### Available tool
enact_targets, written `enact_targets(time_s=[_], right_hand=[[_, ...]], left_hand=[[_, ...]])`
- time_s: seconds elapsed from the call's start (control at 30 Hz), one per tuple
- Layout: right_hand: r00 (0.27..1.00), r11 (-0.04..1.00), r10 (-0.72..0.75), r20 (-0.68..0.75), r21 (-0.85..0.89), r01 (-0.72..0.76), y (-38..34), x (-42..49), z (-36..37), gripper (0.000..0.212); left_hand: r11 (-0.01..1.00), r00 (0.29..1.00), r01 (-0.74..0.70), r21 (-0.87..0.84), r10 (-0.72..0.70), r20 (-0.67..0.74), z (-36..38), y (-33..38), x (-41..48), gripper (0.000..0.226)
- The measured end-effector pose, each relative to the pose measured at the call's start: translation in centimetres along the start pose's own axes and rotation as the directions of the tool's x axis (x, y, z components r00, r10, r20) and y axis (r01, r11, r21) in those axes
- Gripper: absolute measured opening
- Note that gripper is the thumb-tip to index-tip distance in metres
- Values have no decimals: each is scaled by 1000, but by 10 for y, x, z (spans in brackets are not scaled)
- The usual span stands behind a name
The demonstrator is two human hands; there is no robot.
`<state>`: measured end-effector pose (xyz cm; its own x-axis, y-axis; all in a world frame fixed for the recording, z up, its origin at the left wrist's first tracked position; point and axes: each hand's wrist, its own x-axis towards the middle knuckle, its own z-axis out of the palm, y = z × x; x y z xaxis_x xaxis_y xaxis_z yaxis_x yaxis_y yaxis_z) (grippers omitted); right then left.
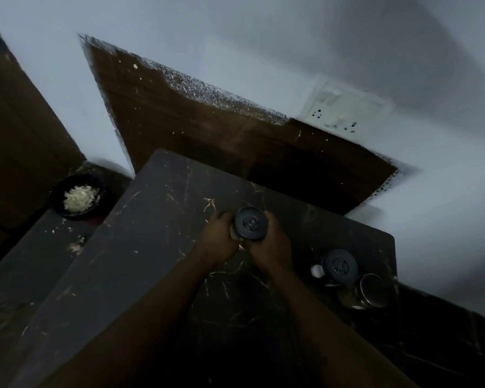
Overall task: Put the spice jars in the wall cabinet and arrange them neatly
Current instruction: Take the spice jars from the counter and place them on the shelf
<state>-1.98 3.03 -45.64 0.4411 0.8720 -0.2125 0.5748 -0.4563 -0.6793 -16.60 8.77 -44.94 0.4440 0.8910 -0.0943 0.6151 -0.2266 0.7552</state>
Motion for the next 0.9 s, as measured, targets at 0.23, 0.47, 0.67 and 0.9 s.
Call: enact_targets(time_s=[0.23,0.47,0.67,0.9], right_hand=[[964,924,-106,-244,334,186,-48,-25,-55,75],[845,747,-259,-469,457,483,-134,-39,-146,69],[686,599,-370,-626,404,692,-202,-65,-214,60],[485,487,-416,-770,261,833,-283,-73,-310,45]], left_hand=[[955,983,-182,-233,183,-16,-69,52,7,65],[837,871,-476,-270,408,-273,-144,148,-1,73],[695,677,-697,-174,559,-479,-198,222,-15,77],[513,434,-857,-49,667,-606,-265,307,-6,69]])
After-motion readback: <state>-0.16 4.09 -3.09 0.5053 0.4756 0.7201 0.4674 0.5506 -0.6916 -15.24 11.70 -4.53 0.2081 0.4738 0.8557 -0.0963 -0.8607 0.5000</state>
